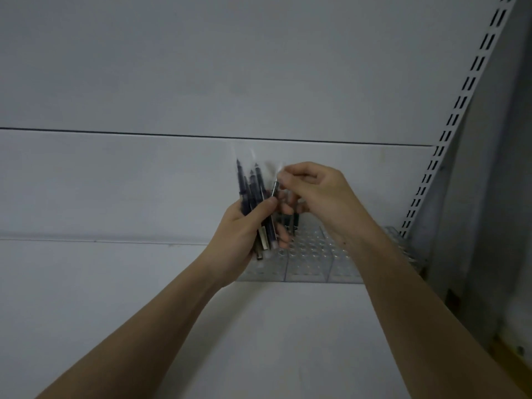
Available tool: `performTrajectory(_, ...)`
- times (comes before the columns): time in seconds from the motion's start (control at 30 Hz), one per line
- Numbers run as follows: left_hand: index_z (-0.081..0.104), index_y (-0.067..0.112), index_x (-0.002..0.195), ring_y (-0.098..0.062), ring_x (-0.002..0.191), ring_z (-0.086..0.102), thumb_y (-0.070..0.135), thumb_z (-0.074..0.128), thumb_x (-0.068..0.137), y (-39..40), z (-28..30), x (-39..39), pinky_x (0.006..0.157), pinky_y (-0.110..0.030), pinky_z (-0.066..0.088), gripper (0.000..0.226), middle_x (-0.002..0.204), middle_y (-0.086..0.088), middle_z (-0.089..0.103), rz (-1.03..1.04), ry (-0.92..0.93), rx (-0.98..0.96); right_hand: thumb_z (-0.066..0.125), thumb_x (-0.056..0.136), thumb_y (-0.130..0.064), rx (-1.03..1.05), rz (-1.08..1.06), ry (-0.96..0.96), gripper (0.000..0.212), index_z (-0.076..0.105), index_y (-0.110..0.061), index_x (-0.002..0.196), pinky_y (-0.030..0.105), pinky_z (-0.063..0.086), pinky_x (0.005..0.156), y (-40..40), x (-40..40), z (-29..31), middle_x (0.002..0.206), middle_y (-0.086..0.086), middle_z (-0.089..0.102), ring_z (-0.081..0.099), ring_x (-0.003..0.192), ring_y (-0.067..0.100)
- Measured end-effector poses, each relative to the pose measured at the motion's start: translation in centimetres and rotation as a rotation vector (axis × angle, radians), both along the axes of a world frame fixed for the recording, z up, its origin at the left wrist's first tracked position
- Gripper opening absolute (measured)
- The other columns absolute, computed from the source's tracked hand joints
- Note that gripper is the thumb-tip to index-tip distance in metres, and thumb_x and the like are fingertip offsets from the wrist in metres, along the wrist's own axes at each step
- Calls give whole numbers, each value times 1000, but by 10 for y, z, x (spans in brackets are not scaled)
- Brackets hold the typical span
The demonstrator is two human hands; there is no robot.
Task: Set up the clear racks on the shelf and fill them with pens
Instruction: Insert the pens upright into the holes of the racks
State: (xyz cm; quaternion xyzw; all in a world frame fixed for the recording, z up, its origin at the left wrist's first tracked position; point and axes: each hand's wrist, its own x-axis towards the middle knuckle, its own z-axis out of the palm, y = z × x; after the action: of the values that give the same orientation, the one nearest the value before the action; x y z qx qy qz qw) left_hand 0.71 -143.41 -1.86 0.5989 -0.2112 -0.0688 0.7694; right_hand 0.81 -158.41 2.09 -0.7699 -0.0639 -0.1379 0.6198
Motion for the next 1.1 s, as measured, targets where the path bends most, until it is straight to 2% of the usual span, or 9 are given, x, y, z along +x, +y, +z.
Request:
performTrajectory(0.07,60,-8,109,-23,59,62,18,46,103,2,-4,-3,58,-28,55,30,77,-12,68,-8,-12,24,72,90,-23,82,62,24,18,71,-11,102,29,55,69,-1,-2,-8,76,3,71,62,64,14)
performTrajectory(0.2,61,1,117,-24,66,69,14,46,102,5,-7,-9,66,-36,61,24,100,-13,75,-61,33,-26,72,89,-21,227,86,-26,13,68,-10,95,37,59,80,-1,-8,-23,87,9,75,73,80,24)
performTrajectory(0.3,58,5,117,-28,64,69,11,46,102,8,-7,-6,66,-42,62,21,107,-16,74,-87,36,-10,71,90,-22,284,-5,-103,17,58,-13,85,36,54,64,-8,-9,-26,83,11,72,68,73,25)
performTrajectory(0.5,59,4,117,-28,60,65,13,49,101,7,-14,-4,48,-33,54,21,106,-17,73,-50,4,70,66,93,-10,323,105,-62,13,57,-8,102,33,56,66,-6,-13,-29,91,11,75,71,79,26)
performTrajectory(0.67,56,5,114,-27,66,69,19,50,100,8,-12,-3,59,-37,60,20,106,-14,74,-45,46,17,62,93,-2,441,23,-131,16,62,-8,107,31,58,79,-21,-9,-26,88,8,74,72,85,21)
performTrajectory(0.77,53,6,104,-28,60,65,20,48,102,8,-12,-2,60,-38,59,15,92,-13,74,-12,22,4,60,97,-9,536,-125,-226,9,64,-10,105,26,55,73,-41,-6,-23,85,5,73,72,84,21)
performTrajectory(0.87,45,8,82,-21,46,45,22,47,103,8,-14,-3,48,-33,48,25,61,-4,50,-11,3,54,60,98,-12,400,-264,-259,7,64,-10,103,26,56,69,-49,-1,-30,84,7,73,73,82,23)
performTrajectory(0.93,36,10,75,-16,44,33,24,45,103,7,-14,-4,41,-26,38,33,58,-1,38,-39,45,54,57,99,-8,327,-288,-229,7,61,-6,104,26,58,69,-48,3,-37,87,13,71,71,82,23)
performTrajectory(1.1,36,12,82,-13,44,25,28,44,104,5,-14,-2,39,-21,27,29,59,0,34,-40,98,75,52,98,5,256,-261,-139,17,54,0,113,21,58,75,-48,10,-44,97,18,63,67,86,17)
